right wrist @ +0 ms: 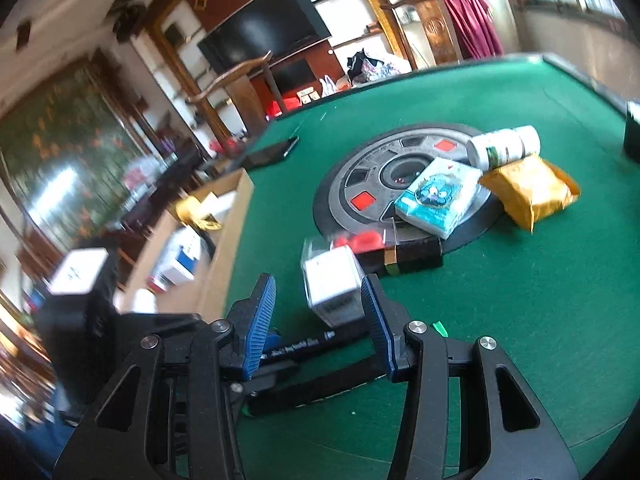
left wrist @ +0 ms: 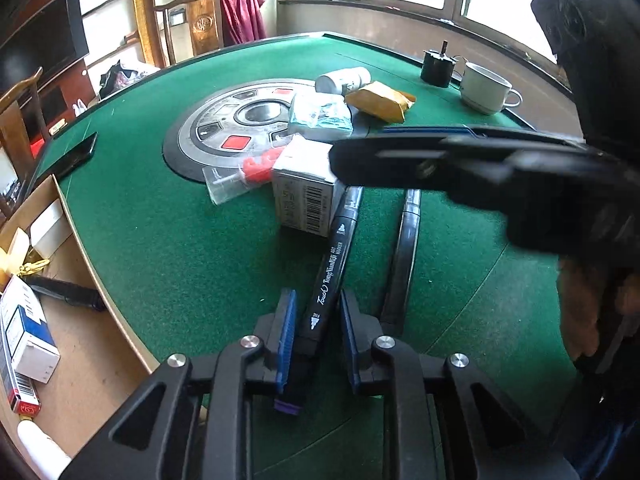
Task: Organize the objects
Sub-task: 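Grasp another black marker with the left tool while the right grasps a white barcode box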
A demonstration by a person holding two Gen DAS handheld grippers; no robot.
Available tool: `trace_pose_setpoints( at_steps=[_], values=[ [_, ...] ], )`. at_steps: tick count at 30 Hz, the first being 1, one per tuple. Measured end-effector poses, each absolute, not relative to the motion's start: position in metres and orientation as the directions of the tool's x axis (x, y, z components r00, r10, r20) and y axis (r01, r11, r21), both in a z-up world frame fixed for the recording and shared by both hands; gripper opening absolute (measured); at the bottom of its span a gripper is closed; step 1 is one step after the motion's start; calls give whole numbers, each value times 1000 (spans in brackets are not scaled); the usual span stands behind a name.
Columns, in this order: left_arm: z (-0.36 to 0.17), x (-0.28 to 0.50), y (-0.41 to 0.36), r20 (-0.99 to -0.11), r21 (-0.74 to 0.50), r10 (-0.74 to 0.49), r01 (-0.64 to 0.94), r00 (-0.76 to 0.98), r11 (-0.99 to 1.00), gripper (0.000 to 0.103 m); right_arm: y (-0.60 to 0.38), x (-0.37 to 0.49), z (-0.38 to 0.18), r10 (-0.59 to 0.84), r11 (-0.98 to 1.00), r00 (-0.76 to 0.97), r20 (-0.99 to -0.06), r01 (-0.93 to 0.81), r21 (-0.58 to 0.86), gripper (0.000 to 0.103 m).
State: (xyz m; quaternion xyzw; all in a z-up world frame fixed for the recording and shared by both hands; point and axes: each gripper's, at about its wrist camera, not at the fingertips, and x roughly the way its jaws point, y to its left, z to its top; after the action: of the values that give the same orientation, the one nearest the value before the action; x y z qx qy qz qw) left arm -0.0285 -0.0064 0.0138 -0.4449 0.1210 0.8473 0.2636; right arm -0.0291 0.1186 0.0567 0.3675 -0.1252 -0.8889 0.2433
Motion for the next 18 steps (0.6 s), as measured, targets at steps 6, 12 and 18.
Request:
trace_pose_setpoints(
  at_steps=[6, 12, 18],
  values=[
    [13, -28, -6, -815, -21, 336, -555, -473, -832, 23, 86, -35, 53, -403, -902, -624, -670, 395, 175, 45],
    [13, -28, -4, -805, -26, 353, -566, -477, -824, 37, 77, -57, 45, -342, -904, -601, -722, 422, 76, 45],
    [12, -27, -2, -794, -22, 359, -567, -490, -823, 24, 80, -66, 40, -374, -882, -590, -716, 464, 79, 45]
  ],
)
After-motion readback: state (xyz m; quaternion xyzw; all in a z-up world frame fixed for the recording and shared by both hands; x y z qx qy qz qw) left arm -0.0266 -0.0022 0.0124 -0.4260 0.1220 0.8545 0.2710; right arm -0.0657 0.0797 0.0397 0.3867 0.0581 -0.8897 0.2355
